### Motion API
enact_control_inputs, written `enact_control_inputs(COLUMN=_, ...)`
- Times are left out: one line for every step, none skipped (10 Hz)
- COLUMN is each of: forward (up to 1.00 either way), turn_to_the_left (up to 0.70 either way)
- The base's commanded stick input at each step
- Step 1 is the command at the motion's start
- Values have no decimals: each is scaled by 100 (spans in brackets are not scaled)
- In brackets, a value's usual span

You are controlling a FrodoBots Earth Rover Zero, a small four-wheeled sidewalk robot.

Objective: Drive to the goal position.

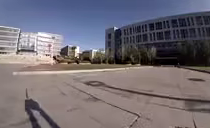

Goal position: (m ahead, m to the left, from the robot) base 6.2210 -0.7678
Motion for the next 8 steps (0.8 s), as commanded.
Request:
enact_control_inputs(forward=70, turn_to_the_left=0)
enact_control_inputs(forward=70, turn_to_the_left=0)
enact_control_inputs(forward=70, turn_to_the_left=0)
enact_control_inputs(forward=70, turn_to_the_left=0)
enact_control_inputs(forward=70, turn_to_the_left=0)
enact_control_inputs(forward=70, turn_to_the_left=0)
enact_control_inputs(forward=70, turn_to_the_left=0)
enact_control_inputs(forward=70, turn_to_the_left=0)
